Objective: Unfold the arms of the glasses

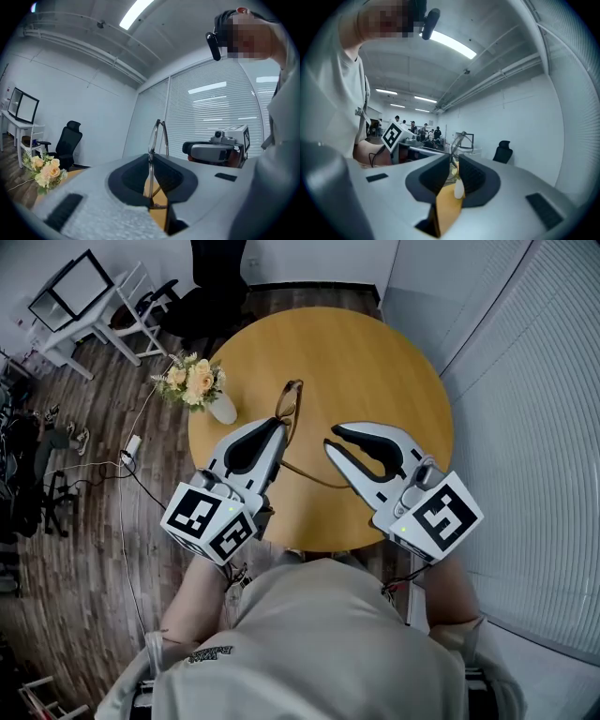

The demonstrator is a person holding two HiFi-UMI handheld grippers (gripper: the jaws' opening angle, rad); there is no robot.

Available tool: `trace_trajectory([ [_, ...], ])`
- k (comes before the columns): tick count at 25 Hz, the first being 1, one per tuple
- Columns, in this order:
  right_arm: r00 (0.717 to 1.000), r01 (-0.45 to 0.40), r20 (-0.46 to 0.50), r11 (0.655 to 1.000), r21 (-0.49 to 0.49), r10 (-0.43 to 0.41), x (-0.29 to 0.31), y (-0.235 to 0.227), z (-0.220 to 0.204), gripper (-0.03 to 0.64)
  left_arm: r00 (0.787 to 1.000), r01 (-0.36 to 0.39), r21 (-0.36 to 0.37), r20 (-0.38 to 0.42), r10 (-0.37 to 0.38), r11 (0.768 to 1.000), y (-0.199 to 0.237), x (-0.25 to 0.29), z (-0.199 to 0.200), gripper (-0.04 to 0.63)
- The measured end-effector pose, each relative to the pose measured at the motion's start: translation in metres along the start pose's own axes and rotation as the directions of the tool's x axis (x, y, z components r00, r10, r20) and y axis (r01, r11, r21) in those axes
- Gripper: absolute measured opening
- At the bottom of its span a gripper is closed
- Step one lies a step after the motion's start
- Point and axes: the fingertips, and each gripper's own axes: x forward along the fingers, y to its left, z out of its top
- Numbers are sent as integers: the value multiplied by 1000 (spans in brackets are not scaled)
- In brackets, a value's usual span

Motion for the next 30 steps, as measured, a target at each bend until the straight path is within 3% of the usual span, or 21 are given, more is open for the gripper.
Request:
trace_trajectory([
  [3,997,-69,-31,997,-22,68,10,11,2,43,1000,0,-5,9,0,1000,-5,-2,2,44],
  [6,995,-73,-75,997,-9,73,23,8,-10,43,1000,1,-9,14,-1,1000,-6,-4,3,44],
  [15,954,-169,-256,985,-25,157,39,26,-47,43,1000,-11,17,4,11,1000,-9,-5,-4,44],
  [30,903,-269,-352,963,-18,245,53,48,-69,43,1000,-14,24,-18,14,1000,-11,0,-7,44],
])
